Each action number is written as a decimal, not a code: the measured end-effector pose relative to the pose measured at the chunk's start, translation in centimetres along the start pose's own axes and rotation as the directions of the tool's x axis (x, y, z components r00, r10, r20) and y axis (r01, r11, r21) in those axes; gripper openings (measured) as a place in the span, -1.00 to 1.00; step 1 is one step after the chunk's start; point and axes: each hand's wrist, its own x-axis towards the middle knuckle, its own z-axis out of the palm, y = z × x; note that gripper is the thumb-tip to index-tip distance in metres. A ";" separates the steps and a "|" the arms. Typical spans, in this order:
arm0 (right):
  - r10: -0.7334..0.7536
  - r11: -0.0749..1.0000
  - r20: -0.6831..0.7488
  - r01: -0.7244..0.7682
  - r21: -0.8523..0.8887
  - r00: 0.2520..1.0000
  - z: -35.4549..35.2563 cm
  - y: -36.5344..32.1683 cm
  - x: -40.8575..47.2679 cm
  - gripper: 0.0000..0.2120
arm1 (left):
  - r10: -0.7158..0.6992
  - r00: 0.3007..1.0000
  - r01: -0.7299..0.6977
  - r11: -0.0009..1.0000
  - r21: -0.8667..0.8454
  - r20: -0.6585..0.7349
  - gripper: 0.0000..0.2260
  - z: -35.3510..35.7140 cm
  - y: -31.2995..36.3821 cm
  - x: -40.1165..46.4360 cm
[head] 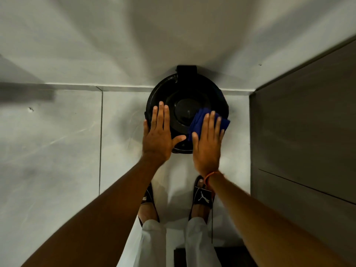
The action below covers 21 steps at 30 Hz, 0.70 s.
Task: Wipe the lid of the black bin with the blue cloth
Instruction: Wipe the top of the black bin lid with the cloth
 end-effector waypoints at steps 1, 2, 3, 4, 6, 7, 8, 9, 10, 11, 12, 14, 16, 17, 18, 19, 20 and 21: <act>-0.020 1.000 -0.002 0.020 -0.004 1.000 0.8 -0.4 -1.7 -0.38 | 0.001 1.000 -0.001 1.000 -0.004 -0.004 -0.03 0.1 0.0 0.0; -0.033 0.999 0.001 0.033 0.000 0.999 1.7 -0.8 -3.2 -0.37 | 0.005 1.000 -0.005 1.000 -0.016 -0.007 -0.04 0.2 -0.2 0.1; -0.038 0.999 0.003 0.037 0.001 0.999 2.4 -1.1 -4.4 -0.35 | 0.009 1.000 -0.009 0.999 -0.032 -0.008 -0.05 0.2 -0.3 0.2; -0.038 0.999 0.007 0.038 -0.010 0.999 2.7 -1.0 -5.0 -0.34 | 0.015 1.000 -0.016 0.999 -0.049 -0.008 -0.06 0.3 -0.3 0.2; -0.051 0.997 0.026 0.053 -0.048 0.998 2.7 -0.4 -4.5 -0.36 | 0.035 0.999 -0.036 0.996 -0.080 -0.010 -0.10 0.3 -0.6 0.3; -0.077 0.994 0.043 0.080 -0.071 0.996 2.3 0.0 -3.8 -0.38 | 0.051 0.999 -0.051 0.994 -0.098 -0.008 -0.13 0.3 -1.0 0.4; -0.115 0.988 0.059 0.120 -0.094 0.992 1.7 0.4 -3.0 -0.40 | 0.071 0.997 -0.071 0.991 -0.111 0.000 -0.17 0.2 -1.5 0.4; -0.156 0.980 0.076 0.164 -0.113 0.985 1.0 0.7 -2.1 -0.41 | 0.093 0.996 -0.091 0.989 -0.119 0.012 -0.20 0.0 -2.0 0.5; -0.196 0.969 0.093 0.208 -0.136 0.976 0.3 0.8 -1.0 -0.42 | 0.115 0.993 -0.110 0.986 -0.128 0.030 -0.20 -0.2 -2.5 0.6; -0.232 0.955 0.109 0.248 -0.165 0.967 -0.2 0.8 0.3 -0.43 | 0.133 0.990 -0.124 0.981 -0.146 0.049 -0.19 -0.5 -2.8 0.7; -0.262 0.938 0.123 0.282 -0.199 0.957 -0.8 0.5 1.8 -0.43 | 0.143 0.988 -0.131 0.976 -0.174 0.059 -0.17 -0.7 -3.0 0.6; -0.310 0.904 0.156 0.342 -0.256 0.938 -1.6 -0.6 4.8 -0.42 | 0.143 0.988 -0.128 0.967 -0.220 0.051 -0.13 -0.9 -2.7 0.5; -0.355 0.870 0.220 0.407 -0.276 0.908 -2.0 -2.4 7.3 -0.40 | 0.116 0.993 -0.104 0.968 -0.229 0.037 -0.12 -1.1 -2.3 0.3; -0.371 0.857 0.248 0.433 -0.278 0.895 -2.0 -3.0 8.0 -0.39 | 0.098 0.995 -0.087 0.970 -0.229 0.035 -0.11 -1.1 -2.1 0.3; -0.379 0.849 0.260 0.445 -0.283 0.888 -1.9 -3.6 8.3 -0.39 | 0.077 0.996 -0.066 0.971 -0.230 0.039 -0.10 -1.1 -2.0 0.2; -0.379 0.846 0.262 0.447 -0.289 0.888 -1.8 -3.9 8.2 -0.39 | 0.059 0.997 -0.047 0.972 -0.232 0.044 -0.09 -1.1 -2.0 0.3; -0.380 0.844 0.262 0.448 -0.295 0.887 -1.7 -4.0 7.8 -0.40 | 0.047 0.998 -0.035 0.973 -0.227 0.047 -0.09 -1.0 -2.1 0.3; -0.389 0.836 0.268 0.460 -0.299 0.882 -1.6 -3.7 6.8 -0.40 | 0.041 0.998 -0.030 0.976 -0.215 0.046 -0.08 -0.9 -2.1 0.3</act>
